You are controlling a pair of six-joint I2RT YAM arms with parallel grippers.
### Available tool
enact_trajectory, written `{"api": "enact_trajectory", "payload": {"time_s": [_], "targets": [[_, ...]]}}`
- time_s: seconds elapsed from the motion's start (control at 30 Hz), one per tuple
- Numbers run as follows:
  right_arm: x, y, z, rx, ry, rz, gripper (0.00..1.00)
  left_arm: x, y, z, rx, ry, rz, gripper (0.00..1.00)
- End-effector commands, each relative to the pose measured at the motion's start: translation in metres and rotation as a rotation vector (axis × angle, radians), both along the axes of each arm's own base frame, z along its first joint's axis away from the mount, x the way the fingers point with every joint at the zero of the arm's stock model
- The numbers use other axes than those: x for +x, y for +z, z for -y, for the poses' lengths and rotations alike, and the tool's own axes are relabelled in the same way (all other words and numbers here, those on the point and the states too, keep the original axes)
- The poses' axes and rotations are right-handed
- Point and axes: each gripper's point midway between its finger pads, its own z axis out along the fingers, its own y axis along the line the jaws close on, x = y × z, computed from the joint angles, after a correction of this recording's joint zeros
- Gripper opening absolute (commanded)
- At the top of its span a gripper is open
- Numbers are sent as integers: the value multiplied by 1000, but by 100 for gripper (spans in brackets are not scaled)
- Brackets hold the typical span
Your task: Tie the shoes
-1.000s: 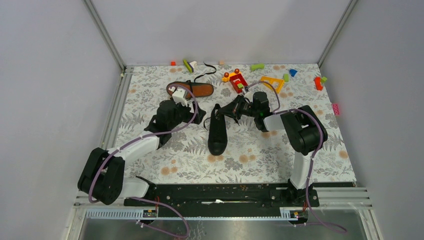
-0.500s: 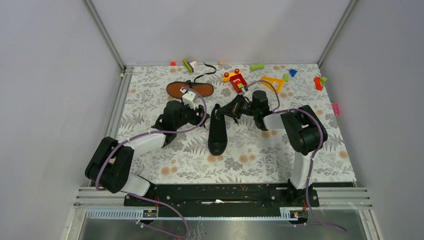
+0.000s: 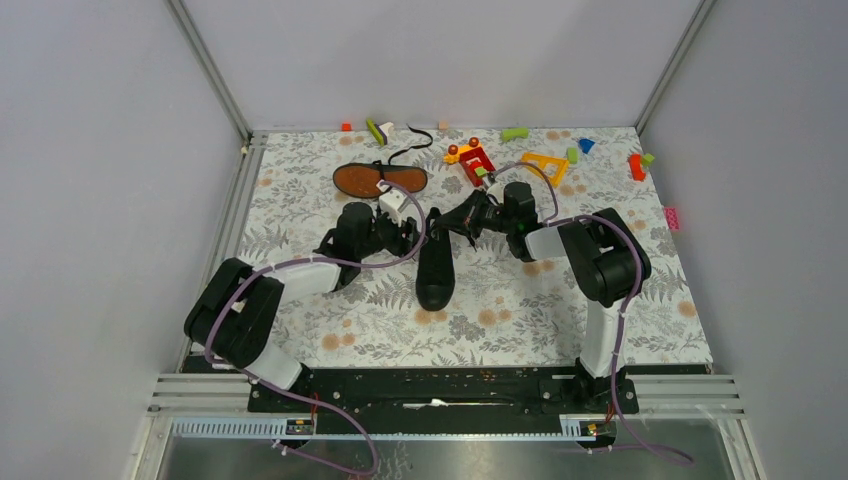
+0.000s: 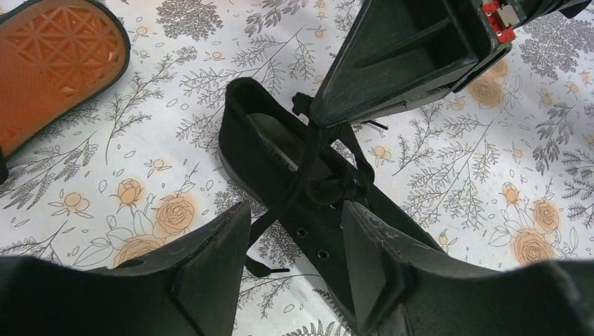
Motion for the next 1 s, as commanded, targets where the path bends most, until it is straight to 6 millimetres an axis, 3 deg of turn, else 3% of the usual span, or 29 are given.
{"api": "enact_trajectory", "payload": {"time_s": [0.0,0.4,0.8,0.97], "targets": [[3,24,-1,22,2,86,0,9,31,18,-64,-67,118,56],[-1,28,0,29,4,96,0,25,19,18,-16,-57,151,42],[-3,30,1,27,6,104,0,29,8,23,-15,-100,78,38],[-3,29,2,23,4,105,3,29,8,26,-15,-113,69,2]]}}
